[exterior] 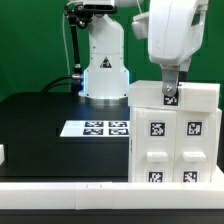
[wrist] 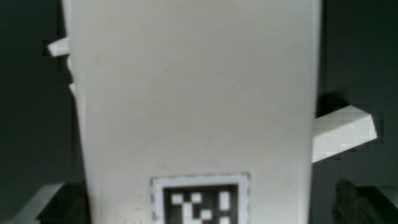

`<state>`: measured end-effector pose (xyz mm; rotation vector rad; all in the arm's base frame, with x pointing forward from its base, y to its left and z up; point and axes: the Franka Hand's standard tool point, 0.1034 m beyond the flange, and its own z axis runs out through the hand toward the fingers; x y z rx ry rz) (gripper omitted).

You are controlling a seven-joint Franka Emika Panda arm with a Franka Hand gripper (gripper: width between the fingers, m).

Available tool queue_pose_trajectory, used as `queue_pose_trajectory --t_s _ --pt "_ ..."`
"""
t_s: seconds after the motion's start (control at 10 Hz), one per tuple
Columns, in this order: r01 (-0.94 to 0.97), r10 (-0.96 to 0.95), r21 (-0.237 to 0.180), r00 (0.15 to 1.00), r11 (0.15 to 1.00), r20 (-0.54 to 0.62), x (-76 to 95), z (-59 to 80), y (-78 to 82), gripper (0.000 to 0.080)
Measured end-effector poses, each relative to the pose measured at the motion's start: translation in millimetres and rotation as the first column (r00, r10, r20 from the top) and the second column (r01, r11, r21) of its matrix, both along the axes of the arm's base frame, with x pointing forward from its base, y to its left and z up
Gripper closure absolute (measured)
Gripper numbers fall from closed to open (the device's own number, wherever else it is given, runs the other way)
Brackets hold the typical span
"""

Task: Assemble cabinet

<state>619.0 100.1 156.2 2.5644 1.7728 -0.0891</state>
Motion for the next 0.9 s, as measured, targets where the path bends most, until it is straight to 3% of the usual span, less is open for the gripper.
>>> queue_pose_trajectory --t_s 0.2,0.3,0.4,0.7,0.9 --pt "0.022 -0.022 0.0 1.0 1.0 0.002 0.3 0.0 -0.9 0.015" --pt "0.042 -0.042 -0.001 0.999 0.999 0.004 0.7 0.3 -1.2 0.0251" --pt "0.044 -0.044 -0.001 0.999 0.999 0.004 0.7 0.2 -1.5 0.0248" --pt "0.235 -0.235 -0.003 0.972 0.972 0.014 0.7 0.5 -1.1 0.0248" --pt "0.466 -0.466 0.015 0.884 0.885 0.031 0.4 0.8 -4.0 0.0248"
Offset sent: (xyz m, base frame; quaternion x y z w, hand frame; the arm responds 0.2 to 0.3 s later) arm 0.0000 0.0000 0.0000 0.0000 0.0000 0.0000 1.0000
